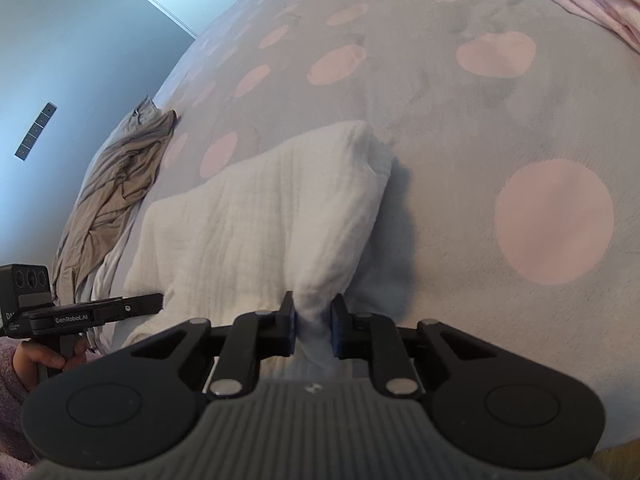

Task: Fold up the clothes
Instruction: 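Lift the folded robe with both grippers and carry it onto the clothes stack by the pillows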

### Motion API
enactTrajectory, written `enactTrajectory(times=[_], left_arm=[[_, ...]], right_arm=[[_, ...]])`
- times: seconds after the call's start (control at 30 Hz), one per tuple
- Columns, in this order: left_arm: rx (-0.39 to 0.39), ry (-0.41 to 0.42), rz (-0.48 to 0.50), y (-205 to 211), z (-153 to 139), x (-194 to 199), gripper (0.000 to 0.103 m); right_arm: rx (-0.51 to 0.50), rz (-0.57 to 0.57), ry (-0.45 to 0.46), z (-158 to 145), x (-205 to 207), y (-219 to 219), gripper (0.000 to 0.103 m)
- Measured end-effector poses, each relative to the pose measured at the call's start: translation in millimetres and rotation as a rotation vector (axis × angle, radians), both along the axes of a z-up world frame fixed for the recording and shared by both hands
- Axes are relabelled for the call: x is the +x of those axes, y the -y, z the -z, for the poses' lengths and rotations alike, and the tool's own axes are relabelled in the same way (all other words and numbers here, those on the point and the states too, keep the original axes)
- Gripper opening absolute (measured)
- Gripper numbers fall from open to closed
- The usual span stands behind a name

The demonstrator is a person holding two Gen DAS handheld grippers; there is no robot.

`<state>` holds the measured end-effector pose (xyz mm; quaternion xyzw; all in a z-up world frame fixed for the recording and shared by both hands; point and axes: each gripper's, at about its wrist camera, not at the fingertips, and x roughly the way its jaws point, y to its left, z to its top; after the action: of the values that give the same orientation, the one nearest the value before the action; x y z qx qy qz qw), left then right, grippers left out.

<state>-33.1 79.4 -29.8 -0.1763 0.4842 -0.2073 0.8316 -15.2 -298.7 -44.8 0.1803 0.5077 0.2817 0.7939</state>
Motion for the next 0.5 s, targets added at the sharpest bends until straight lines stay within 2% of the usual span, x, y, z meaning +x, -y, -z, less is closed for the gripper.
enactTrajectory(times=[0.27, 0.4, 0.5], left_arm=[[-0.012, 0.056, -0.005, 1.5, -16.4, -4.0, 0.02], [0.016, -0.014, -0.018, 1.4, -3.9, 0.7, 0.021], [0.007, -0.048, -0.036, -2.0, 1.5, 2.9, 0.027]], right_arm=[[0.044, -0.004, 0.062, -19.7, -6.0, 6.9, 0.016], [0.017, -0.002, 0.041, -13.4, -5.1, 6.3, 0.017], [-0.016, 0.009, 0.007, -4.6, -4.4, 6.7, 0.018]])
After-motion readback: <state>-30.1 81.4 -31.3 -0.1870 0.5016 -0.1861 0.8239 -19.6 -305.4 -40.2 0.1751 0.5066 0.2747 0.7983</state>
